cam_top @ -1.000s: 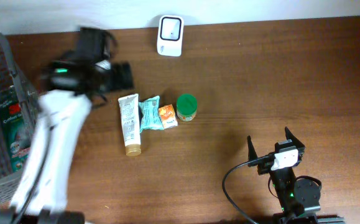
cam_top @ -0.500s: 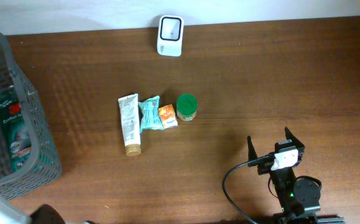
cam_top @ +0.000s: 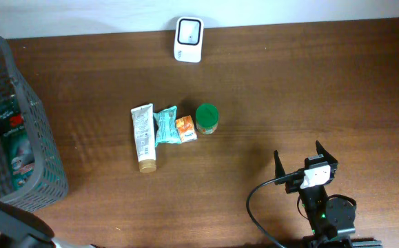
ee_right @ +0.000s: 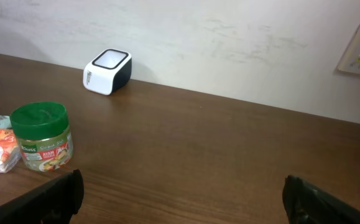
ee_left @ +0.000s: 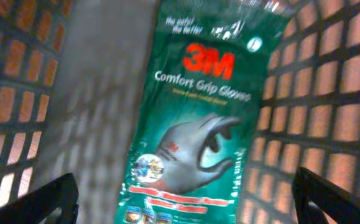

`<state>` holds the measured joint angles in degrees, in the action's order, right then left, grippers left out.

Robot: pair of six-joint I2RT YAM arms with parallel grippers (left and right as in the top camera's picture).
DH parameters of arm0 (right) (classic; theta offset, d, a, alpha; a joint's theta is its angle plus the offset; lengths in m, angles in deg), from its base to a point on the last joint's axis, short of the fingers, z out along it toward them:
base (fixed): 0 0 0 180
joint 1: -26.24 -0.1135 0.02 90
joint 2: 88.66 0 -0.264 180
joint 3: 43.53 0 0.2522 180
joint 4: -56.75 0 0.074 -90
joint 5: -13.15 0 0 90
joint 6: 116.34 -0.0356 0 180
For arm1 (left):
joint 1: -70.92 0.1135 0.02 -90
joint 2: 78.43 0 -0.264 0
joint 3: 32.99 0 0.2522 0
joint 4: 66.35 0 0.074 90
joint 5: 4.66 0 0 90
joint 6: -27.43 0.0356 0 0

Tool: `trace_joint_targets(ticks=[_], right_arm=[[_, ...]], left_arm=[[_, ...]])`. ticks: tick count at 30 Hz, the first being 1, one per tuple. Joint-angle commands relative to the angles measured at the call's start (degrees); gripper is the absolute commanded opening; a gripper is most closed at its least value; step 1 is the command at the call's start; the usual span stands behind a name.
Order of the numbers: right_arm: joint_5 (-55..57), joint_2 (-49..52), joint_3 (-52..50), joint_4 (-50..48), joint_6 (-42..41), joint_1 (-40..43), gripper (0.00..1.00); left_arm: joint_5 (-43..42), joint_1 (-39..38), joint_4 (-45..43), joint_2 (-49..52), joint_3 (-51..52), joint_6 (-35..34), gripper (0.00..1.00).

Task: Scan the item barcode
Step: 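Reach the left gripper into the basket and grasp the green 3M gloves packet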

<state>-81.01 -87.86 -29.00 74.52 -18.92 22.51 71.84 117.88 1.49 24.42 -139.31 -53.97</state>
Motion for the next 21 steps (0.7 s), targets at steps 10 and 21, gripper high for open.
trace_joint_targets(ticks=[10,21], right_arm=[[-0.31,-0.48,-0.46,0.04,-0.83,0.37,0.98],[-0.31,-0.48,-0.46,0.04,-0.83,0.37,0.98]], left_arm=[[-0.76,1.16,-3.65,16.55,0.5,13.0,0.94],[-3.23,-3.06,-4.68,23.82,0.63,15.15,0.9]])
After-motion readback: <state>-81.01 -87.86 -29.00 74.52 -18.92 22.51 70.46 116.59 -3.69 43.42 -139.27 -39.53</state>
